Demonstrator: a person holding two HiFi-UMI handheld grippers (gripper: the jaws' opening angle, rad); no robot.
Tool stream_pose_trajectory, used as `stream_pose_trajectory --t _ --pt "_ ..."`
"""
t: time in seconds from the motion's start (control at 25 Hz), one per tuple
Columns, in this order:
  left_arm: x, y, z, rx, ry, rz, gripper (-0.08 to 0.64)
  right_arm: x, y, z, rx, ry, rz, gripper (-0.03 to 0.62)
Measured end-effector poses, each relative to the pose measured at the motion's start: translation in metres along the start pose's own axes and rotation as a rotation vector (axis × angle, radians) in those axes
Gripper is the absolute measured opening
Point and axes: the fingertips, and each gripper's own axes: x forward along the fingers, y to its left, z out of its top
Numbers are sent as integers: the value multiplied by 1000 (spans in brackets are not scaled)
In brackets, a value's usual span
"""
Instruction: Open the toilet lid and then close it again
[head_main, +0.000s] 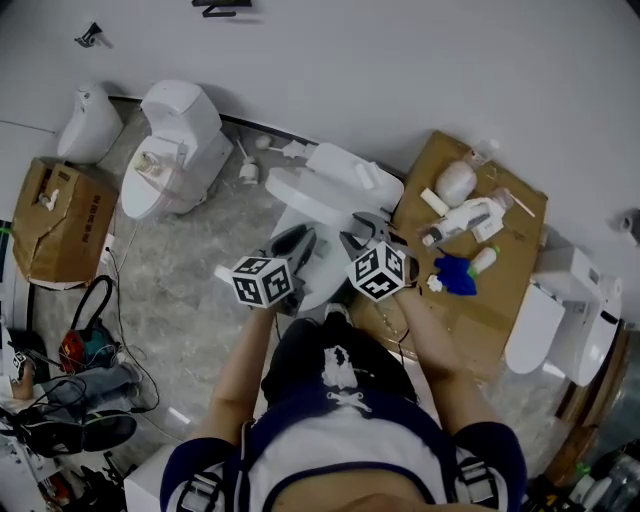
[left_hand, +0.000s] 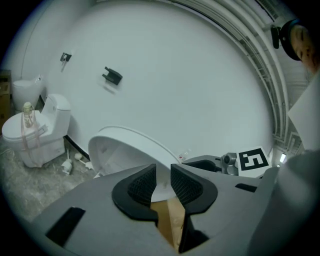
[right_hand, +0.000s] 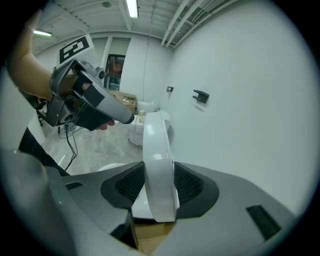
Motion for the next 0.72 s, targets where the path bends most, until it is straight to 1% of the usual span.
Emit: stream_pose_trajectory --t 0.12,0.28,0.36,0.44,0.6,0.72 --pt "6 -5 7 36 -20 4 56 0 -10 0 16 -7 8 170" --pt "16 -7 12 40 -2 30 13 0 -21 0 39 -16 29 170" --pt "22 -9 12 56 6 42 9 1 -26 0 48 -16 39 170" --pt "27 -13 14 67 7 36 8 1 -32 -1 61 -20 48 170" --pt "30 -23 14 50 1 11 8 0 -43 1 90 -27 70 172" --pt "33 -26 12 56 6 5 8 1 -51 0 109 -24 90 172"
